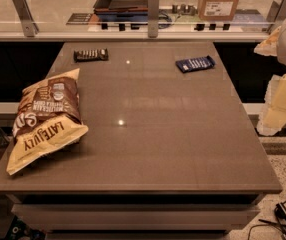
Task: Move rxbar blueberry near brown chip bag
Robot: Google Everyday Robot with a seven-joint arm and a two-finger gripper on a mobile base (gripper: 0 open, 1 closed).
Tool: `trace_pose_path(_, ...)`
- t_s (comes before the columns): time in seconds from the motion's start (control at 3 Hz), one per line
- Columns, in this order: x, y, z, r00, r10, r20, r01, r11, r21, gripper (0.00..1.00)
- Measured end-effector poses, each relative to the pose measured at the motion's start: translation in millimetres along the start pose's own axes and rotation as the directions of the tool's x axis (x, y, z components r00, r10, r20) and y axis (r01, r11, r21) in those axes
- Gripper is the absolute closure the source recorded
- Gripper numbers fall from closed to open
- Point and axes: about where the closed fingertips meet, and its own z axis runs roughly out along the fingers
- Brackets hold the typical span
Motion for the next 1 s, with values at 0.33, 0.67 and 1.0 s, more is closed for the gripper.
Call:
trace_pose_path(0.33,-0.6,-1.2,-0.4,1.000,-0.002,0.003,0.002,1.0000,0.003,0.00)
trace_pose_path(0.67,-0.6,-16.4,0.6,0.999,-0.001,0.037,0.001,0.9999,0.014,0.00)
trace_pose_path(1.0,1.1,-40.8,5.9,0.996,0.000,0.095,-0.002,0.9999,0.016,0.00)
